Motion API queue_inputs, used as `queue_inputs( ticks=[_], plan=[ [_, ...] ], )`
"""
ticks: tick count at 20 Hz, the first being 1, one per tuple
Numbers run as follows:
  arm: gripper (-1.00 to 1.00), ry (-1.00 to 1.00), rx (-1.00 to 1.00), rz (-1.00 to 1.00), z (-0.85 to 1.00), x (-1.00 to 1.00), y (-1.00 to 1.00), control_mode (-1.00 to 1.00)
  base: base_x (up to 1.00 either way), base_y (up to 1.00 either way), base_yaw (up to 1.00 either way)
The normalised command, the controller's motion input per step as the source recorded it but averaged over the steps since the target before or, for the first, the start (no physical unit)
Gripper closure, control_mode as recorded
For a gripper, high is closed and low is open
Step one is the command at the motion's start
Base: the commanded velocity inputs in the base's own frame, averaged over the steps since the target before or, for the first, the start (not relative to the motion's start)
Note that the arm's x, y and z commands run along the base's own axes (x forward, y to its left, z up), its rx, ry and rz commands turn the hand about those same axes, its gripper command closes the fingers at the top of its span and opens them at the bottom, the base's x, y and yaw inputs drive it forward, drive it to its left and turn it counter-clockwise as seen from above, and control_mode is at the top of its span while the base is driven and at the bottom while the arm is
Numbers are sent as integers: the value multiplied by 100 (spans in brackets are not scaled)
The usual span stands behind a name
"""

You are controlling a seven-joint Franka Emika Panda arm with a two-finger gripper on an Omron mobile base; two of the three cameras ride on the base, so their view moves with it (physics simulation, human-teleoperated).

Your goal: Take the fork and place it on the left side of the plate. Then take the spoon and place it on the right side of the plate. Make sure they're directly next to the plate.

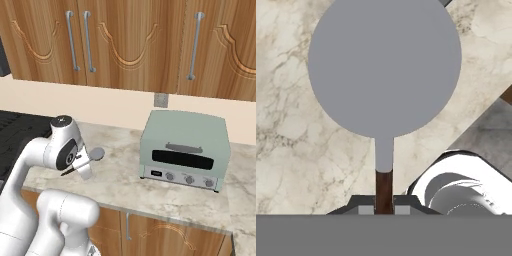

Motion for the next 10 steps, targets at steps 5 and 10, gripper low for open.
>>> queue_inputs(
  ticks=[5,10],
  plan=[
    [100,0,0,0,0,0,0,-100,0,0,0],
    [100,0,0,0,0,0,0,100,0,0,0]
  ],
)
